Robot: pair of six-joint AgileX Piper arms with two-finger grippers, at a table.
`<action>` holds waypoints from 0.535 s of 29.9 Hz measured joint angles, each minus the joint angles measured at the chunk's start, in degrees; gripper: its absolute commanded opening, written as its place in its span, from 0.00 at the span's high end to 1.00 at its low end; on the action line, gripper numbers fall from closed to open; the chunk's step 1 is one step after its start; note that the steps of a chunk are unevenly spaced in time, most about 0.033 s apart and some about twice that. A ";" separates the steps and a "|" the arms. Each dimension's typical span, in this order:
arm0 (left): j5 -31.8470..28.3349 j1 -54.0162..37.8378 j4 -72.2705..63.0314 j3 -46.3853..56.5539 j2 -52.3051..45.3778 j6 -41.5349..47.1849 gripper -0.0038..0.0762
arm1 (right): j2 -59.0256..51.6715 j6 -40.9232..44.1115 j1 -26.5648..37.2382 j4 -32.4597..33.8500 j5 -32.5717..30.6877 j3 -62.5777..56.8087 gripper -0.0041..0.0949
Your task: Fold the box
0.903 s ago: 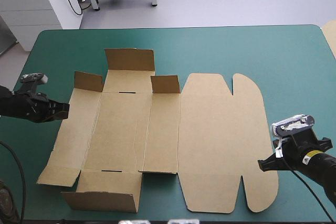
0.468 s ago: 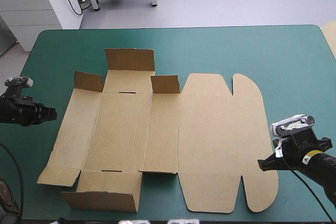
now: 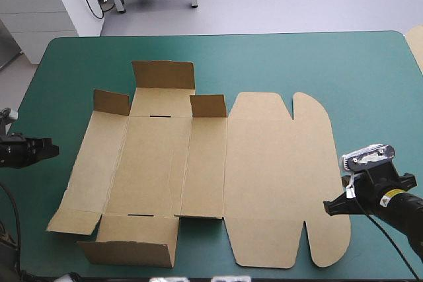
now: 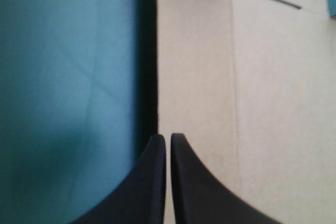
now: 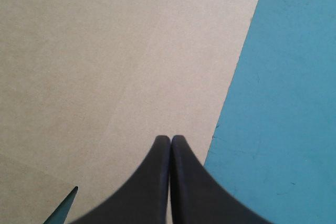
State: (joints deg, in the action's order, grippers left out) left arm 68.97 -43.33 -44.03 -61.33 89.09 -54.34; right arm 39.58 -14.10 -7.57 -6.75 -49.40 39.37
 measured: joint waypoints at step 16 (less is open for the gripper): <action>0.05 -1.69 9.25 0.00 0.00 6.58 0.20 | 0.00 -0.81 0.00 -1.36 0.11 0.00 0.98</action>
State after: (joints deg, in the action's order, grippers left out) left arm 69.02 -45.02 -34.77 -61.33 89.09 -47.76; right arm 39.58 -14.92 -7.57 -8.11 -49.29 39.37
